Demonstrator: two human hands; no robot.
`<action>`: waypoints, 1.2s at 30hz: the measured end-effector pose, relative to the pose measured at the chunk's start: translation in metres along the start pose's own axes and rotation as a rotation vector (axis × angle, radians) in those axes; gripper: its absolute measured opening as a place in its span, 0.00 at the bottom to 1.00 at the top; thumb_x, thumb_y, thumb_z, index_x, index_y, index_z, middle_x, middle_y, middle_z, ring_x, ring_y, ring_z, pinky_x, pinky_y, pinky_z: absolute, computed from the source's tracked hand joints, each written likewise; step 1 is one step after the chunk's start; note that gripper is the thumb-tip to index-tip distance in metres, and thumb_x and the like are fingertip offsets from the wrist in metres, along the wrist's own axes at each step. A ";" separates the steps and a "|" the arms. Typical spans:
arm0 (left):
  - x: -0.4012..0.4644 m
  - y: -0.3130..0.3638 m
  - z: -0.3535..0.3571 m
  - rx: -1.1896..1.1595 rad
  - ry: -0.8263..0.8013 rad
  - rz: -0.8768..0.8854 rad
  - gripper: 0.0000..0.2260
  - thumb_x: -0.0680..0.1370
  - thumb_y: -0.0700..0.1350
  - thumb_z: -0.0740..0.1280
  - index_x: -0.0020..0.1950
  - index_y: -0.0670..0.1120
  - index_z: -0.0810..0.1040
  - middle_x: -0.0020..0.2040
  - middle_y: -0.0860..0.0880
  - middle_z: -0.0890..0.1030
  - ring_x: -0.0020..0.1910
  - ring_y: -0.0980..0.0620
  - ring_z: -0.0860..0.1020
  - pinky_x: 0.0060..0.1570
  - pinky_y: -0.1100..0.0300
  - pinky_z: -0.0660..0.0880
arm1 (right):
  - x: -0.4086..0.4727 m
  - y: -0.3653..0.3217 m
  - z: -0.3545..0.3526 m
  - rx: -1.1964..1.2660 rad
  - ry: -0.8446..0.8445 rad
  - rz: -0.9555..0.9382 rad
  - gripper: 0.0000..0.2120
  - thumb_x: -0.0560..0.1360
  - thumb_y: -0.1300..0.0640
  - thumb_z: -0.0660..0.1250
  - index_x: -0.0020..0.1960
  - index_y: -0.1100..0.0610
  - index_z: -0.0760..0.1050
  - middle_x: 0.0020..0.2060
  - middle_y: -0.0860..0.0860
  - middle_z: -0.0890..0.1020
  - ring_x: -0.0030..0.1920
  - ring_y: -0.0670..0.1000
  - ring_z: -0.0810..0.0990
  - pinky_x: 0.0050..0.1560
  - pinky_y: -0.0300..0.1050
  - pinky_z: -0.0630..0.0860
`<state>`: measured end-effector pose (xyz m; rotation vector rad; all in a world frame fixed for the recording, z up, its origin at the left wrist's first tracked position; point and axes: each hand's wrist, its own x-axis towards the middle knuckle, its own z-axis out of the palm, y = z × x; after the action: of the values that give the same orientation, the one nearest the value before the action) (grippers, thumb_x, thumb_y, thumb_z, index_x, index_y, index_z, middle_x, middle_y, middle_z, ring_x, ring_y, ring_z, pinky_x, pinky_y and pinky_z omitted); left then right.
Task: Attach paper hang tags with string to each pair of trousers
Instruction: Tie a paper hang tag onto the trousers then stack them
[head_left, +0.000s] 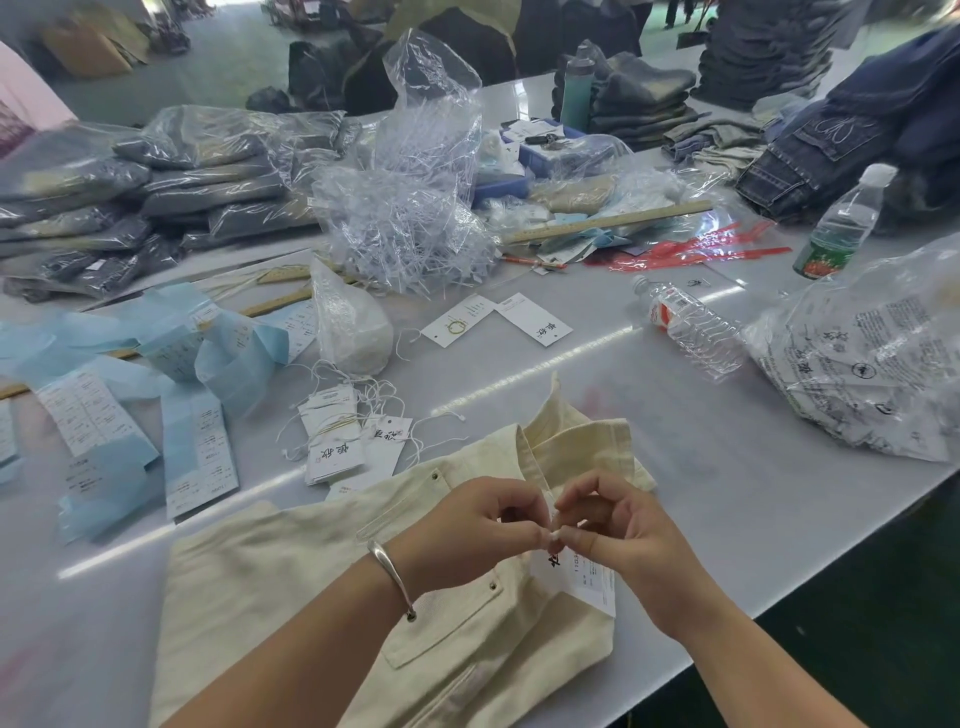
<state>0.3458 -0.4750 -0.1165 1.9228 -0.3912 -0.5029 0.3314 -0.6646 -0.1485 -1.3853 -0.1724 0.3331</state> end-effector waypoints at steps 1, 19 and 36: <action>0.000 0.001 0.001 0.003 0.009 0.001 0.08 0.75 0.33 0.68 0.38 0.43 0.77 0.28 0.60 0.75 0.31 0.63 0.70 0.36 0.72 0.65 | 0.000 0.001 0.001 0.036 0.011 0.014 0.10 0.70 0.69 0.72 0.49 0.64 0.75 0.37 0.60 0.83 0.40 0.56 0.82 0.46 0.42 0.78; -0.001 0.003 0.004 -0.180 0.013 -0.012 0.06 0.76 0.30 0.65 0.41 0.37 0.77 0.36 0.46 0.82 0.37 0.59 0.79 0.42 0.69 0.72 | -0.001 0.008 0.007 0.405 0.051 0.157 0.09 0.66 0.70 0.70 0.42 0.58 0.79 0.34 0.59 0.79 0.34 0.53 0.78 0.38 0.40 0.77; 0.000 0.006 0.005 0.034 0.063 -0.006 0.12 0.73 0.34 0.66 0.34 0.49 0.76 0.29 0.58 0.75 0.32 0.60 0.70 0.37 0.67 0.67 | -0.002 0.011 0.008 0.254 0.068 0.081 0.11 0.64 0.66 0.72 0.46 0.62 0.75 0.35 0.59 0.80 0.38 0.55 0.80 0.43 0.42 0.76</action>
<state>0.3428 -0.4814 -0.1125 1.9685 -0.3552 -0.4408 0.3256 -0.6567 -0.1579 -1.1521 -0.0158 0.3618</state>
